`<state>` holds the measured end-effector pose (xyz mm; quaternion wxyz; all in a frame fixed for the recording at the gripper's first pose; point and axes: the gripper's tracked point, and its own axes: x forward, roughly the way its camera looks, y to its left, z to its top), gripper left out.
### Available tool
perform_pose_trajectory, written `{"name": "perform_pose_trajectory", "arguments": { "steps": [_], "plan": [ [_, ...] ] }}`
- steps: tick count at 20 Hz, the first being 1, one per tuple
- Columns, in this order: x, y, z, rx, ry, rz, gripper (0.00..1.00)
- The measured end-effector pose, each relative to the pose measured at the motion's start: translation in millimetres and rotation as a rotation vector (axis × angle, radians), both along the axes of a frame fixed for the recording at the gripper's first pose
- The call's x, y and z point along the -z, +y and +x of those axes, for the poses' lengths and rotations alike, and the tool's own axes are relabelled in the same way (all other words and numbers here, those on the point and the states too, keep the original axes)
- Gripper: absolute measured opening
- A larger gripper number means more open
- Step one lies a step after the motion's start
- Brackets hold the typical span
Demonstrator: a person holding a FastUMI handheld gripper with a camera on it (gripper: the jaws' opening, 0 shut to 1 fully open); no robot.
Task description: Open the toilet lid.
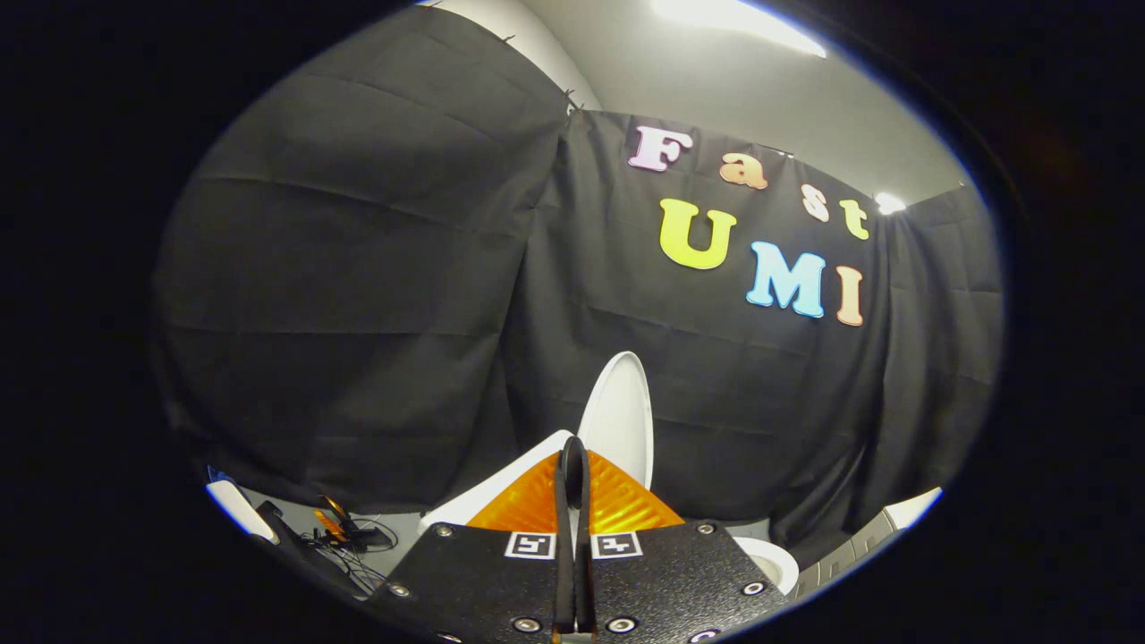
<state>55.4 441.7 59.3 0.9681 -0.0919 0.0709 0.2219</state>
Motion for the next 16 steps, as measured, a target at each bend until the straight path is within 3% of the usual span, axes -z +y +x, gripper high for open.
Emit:
{"name": "perform_pose_trajectory", "arguments": {
  "steps": [5,7,9,14,16],
  "plan": [
    [-5.5,-3.1,2.7,-0.014,0.022,0.008,0.01],
    [-6.7,-3.3,-0.6,-0.062,0.038,0.026,0.06],
    [-17.0,-8.2,-5.1,-0.081,0.011,0.077,0.25],
    [-56.3,-45.2,-15.8,-0.083,-0.102,0.129,0.95],
    [-65.7,-70.3,-19.3,-0.066,-0.143,0.116,0.95]
  ]
}}
